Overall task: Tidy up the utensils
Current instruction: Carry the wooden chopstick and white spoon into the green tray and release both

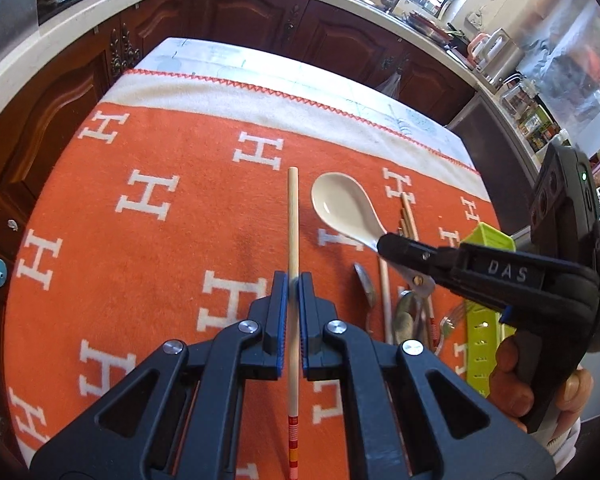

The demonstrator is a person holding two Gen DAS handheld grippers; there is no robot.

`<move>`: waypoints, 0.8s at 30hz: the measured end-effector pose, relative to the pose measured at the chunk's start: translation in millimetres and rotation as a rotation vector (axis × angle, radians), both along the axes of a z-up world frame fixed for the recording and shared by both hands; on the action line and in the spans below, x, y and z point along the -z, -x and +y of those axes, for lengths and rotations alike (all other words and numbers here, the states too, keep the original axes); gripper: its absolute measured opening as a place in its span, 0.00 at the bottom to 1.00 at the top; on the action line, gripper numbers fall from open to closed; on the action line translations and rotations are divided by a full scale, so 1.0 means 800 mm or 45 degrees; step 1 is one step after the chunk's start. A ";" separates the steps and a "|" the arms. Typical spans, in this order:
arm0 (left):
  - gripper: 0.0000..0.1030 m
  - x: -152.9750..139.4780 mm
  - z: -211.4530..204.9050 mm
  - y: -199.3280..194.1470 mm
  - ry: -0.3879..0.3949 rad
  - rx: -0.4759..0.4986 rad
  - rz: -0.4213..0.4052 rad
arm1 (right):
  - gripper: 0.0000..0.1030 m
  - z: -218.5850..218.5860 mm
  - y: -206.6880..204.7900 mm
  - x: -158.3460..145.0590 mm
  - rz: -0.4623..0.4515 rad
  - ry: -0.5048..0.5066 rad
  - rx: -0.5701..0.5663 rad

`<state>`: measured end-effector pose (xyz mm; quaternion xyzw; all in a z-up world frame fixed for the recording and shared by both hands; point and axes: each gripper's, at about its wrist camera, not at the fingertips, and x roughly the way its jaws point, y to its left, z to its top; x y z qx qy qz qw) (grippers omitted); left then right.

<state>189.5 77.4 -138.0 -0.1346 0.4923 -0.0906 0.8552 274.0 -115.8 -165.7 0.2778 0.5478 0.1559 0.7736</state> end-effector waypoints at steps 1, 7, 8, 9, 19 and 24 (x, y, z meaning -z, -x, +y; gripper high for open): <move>0.03 -0.006 -0.002 0.006 0.004 0.004 -0.004 | 0.05 -0.003 0.006 -0.004 -0.003 -0.010 0.003; 0.03 -0.037 -0.019 0.038 0.016 0.045 -0.036 | 0.05 -0.035 0.066 -0.045 -0.082 -0.047 0.038; 0.03 -0.044 -0.025 0.044 0.026 0.061 -0.039 | 0.05 -0.044 0.079 -0.052 -0.099 -0.049 0.046; 0.03 -0.048 -0.030 0.049 0.033 0.073 -0.039 | 0.05 -0.055 0.089 -0.058 -0.112 -0.052 0.051; 0.03 -0.106 -0.140 0.085 0.053 0.295 -0.052 | 0.04 -0.192 0.227 -0.135 -0.295 0.078 0.283; 0.03 -0.125 -0.215 0.089 0.052 0.404 -0.055 | 0.05 -0.258 0.277 -0.147 -0.334 0.174 0.428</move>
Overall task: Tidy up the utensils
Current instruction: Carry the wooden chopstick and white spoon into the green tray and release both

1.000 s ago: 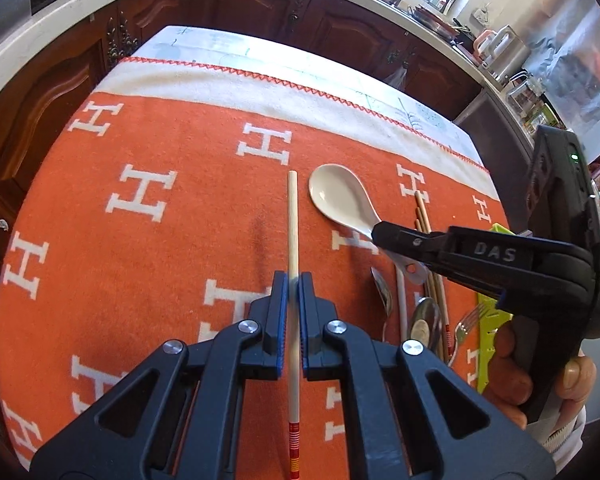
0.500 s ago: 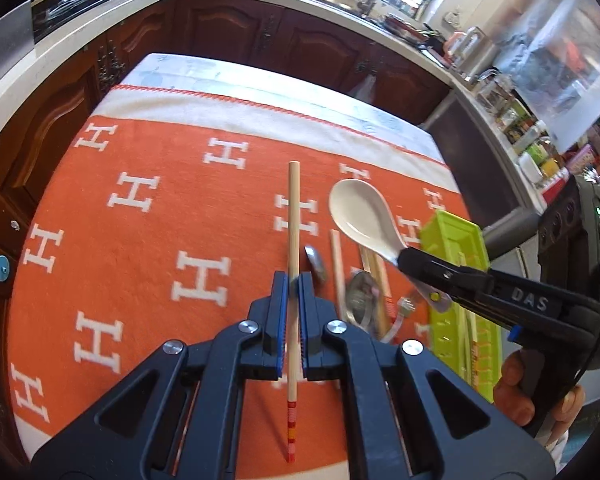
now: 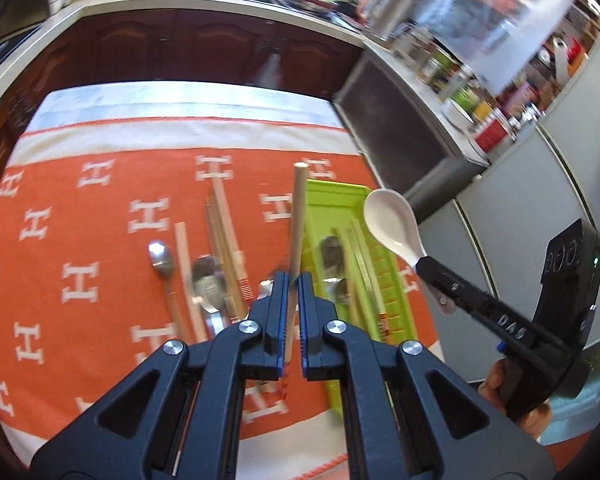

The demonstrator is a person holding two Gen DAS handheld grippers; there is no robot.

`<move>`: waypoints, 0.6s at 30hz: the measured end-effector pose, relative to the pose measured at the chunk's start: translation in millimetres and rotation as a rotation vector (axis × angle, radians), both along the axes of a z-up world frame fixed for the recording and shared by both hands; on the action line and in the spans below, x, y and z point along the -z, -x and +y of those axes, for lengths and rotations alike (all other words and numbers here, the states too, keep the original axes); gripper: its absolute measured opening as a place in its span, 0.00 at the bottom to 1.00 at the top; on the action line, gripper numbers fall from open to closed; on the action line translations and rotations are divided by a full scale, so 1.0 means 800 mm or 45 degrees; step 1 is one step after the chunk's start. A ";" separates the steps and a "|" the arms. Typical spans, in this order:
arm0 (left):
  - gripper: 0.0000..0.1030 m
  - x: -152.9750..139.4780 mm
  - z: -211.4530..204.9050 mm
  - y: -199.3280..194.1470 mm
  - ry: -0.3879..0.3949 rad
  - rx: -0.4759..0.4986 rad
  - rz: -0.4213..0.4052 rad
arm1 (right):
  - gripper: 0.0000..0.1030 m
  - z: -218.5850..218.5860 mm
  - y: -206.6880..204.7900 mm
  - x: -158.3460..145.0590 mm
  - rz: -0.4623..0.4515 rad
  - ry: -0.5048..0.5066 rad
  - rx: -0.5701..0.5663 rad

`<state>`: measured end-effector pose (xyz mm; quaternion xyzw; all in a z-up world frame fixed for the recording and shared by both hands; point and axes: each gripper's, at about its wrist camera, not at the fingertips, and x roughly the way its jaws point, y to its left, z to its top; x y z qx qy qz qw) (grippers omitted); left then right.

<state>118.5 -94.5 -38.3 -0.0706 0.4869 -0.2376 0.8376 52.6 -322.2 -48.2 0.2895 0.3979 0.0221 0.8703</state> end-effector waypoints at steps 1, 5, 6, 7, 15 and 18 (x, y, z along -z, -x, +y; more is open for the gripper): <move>0.03 0.000 -0.015 -0.001 -0.004 0.019 0.004 | 0.05 -0.011 0.008 0.001 0.002 0.016 0.024; 0.03 0.009 -0.073 -0.007 -0.027 0.085 0.013 | 0.05 -0.047 0.030 0.014 0.037 0.053 0.109; 0.03 0.013 -0.084 -0.009 -0.038 0.093 0.012 | 0.05 -0.051 0.031 0.020 0.046 0.056 0.121; 0.03 0.018 -0.093 -0.013 -0.043 0.102 0.018 | 0.05 -0.062 0.035 0.027 0.061 0.050 0.138; 0.02 0.095 -0.144 -0.071 -0.053 0.116 0.279 | 0.05 -0.080 0.009 0.077 0.127 0.052 0.165; 0.02 0.123 -0.157 -0.083 -0.096 0.105 0.330 | 0.05 -0.074 -0.014 0.093 0.143 0.087 0.161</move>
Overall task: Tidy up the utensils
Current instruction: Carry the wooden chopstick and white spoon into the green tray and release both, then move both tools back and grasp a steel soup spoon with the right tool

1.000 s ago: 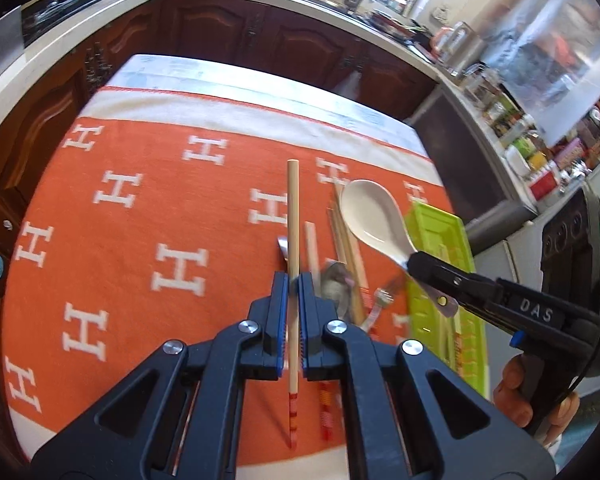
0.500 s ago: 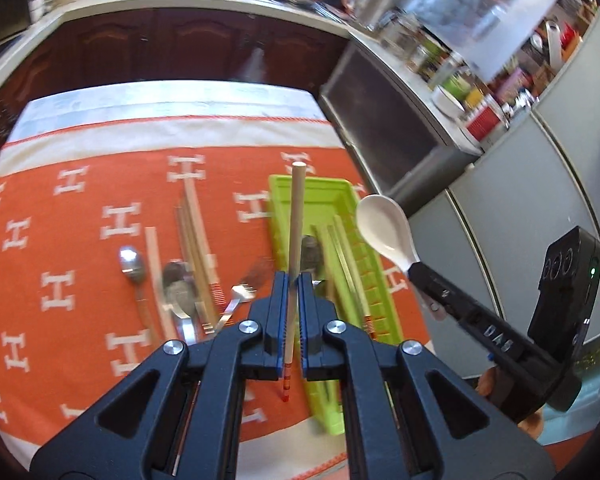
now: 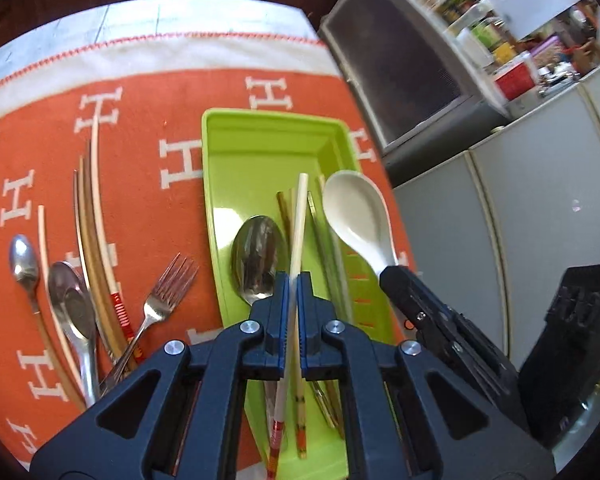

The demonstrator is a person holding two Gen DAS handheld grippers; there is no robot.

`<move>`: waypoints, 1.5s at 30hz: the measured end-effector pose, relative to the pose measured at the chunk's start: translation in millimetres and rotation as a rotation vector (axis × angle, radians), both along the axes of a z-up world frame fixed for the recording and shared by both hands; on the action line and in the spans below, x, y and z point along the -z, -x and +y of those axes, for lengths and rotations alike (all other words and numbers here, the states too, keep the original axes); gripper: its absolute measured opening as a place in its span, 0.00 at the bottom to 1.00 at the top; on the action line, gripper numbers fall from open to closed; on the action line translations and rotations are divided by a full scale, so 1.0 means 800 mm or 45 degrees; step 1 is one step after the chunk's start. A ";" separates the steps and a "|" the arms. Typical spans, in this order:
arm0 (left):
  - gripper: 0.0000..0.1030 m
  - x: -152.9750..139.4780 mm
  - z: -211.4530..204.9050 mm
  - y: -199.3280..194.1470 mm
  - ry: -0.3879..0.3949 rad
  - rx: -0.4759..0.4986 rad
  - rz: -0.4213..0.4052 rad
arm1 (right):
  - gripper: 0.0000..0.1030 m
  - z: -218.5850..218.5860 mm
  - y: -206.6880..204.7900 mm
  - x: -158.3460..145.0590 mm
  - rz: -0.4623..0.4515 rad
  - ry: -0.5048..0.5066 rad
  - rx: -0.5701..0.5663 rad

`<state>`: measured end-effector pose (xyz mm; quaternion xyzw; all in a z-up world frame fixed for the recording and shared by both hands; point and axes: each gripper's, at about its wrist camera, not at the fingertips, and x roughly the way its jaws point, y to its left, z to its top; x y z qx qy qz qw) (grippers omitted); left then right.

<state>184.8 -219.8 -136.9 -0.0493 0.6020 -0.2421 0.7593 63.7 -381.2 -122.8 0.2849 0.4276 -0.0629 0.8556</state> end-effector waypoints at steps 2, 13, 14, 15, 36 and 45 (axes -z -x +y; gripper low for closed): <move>0.02 0.012 -0.007 -0.006 -0.029 -0.009 0.007 | 0.05 0.007 -0.016 0.012 0.012 0.025 0.001; 0.02 0.023 -0.010 -0.010 -0.107 0.021 -0.093 | 0.16 0.021 -0.077 0.042 0.022 0.027 -0.065; 0.02 0.021 -0.009 -0.008 -0.115 0.031 -0.101 | 0.16 0.023 -0.078 0.041 0.024 0.026 -0.070; 0.02 0.018 -0.007 -0.003 -0.130 0.040 -0.114 | 0.16 0.025 -0.077 0.038 0.023 0.025 -0.075; 0.03 -0.050 0.151 0.102 -0.204 -0.022 -0.208 | 0.16 0.099 -0.006 -0.011 0.007 0.106 -0.230; 0.24 -0.065 0.260 0.127 -0.231 -0.193 -0.287 | 0.22 0.171 0.009 -0.035 -0.012 0.134 -0.368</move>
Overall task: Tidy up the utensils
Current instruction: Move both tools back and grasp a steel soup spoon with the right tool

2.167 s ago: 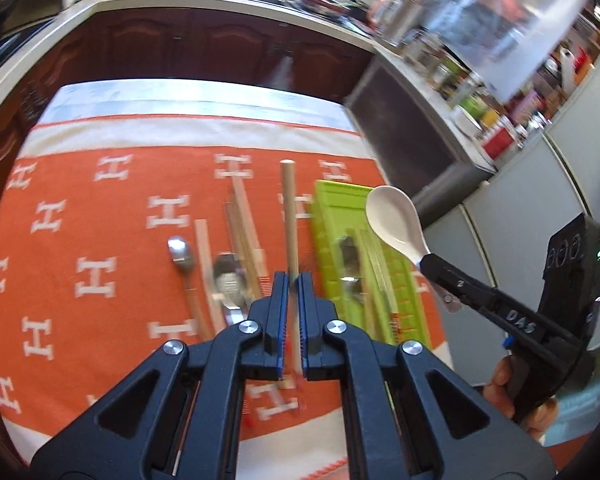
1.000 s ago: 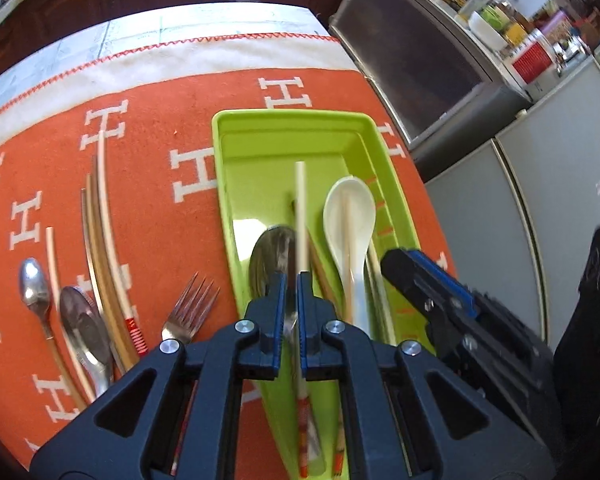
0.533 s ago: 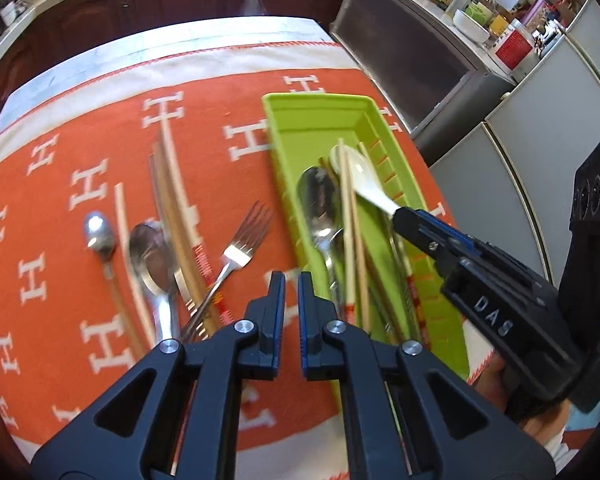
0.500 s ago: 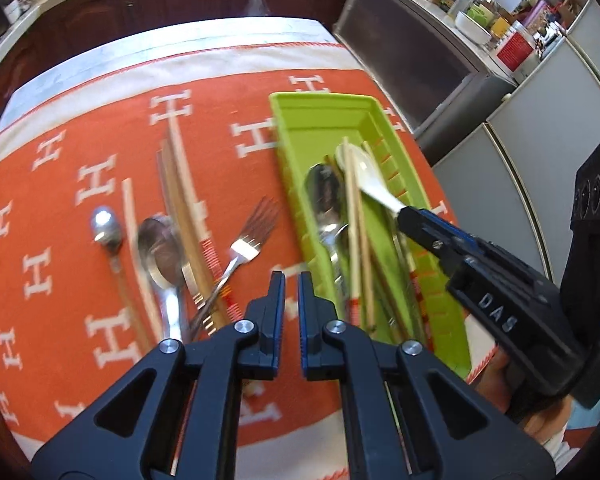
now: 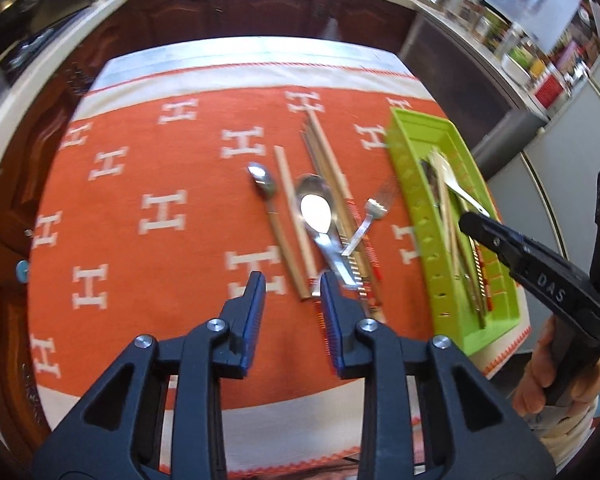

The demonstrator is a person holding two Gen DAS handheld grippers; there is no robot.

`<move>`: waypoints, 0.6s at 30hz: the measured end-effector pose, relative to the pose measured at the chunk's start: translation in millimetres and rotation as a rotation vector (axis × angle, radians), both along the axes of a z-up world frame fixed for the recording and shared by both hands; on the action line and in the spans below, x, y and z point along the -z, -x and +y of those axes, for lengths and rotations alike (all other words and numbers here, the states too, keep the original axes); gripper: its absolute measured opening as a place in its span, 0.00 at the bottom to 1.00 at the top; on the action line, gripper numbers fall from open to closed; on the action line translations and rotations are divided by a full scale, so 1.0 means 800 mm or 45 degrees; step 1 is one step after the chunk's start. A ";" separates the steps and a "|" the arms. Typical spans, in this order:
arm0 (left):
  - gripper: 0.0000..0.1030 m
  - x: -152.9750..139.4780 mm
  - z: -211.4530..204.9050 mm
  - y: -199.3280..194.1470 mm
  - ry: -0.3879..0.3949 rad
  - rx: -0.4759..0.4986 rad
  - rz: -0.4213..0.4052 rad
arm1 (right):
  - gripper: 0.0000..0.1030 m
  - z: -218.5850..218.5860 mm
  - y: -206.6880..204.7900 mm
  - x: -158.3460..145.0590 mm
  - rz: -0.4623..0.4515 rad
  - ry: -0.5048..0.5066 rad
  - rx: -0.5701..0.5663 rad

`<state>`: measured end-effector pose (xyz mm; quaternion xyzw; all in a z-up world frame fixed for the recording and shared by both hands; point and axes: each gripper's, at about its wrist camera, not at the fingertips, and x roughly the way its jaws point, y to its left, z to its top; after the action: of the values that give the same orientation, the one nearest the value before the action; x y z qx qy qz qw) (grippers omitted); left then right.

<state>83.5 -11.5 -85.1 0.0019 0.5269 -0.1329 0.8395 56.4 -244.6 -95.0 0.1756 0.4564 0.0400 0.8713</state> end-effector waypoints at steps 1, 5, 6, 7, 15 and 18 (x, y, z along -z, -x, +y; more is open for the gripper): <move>0.24 -0.002 0.012 0.001 0.001 -0.018 -0.014 | 0.22 0.013 0.001 -0.001 0.003 -0.007 -0.027; 0.24 0.001 0.041 -0.004 0.018 -0.065 -0.027 | 0.22 0.049 -0.002 -0.003 0.015 -0.007 -0.102; 0.24 0.004 0.045 -0.006 0.022 -0.069 -0.026 | 0.22 0.061 -0.003 -0.002 0.020 0.001 -0.123; 0.24 0.007 0.049 -0.009 0.026 -0.075 -0.023 | 0.23 0.069 -0.006 0.000 0.024 0.003 -0.136; 0.24 0.052 0.064 -0.039 0.063 -0.089 0.040 | 0.23 0.109 -0.047 0.044 0.155 -0.053 -0.189; 0.24 0.071 0.066 -0.056 0.080 -0.089 0.069 | 0.23 0.119 -0.066 0.063 0.209 -0.061 -0.202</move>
<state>128.7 41.0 -141.6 -0.0466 0.5448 -0.1199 0.8286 108.9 -149.6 -145.1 0.1626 0.5375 0.1053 0.8207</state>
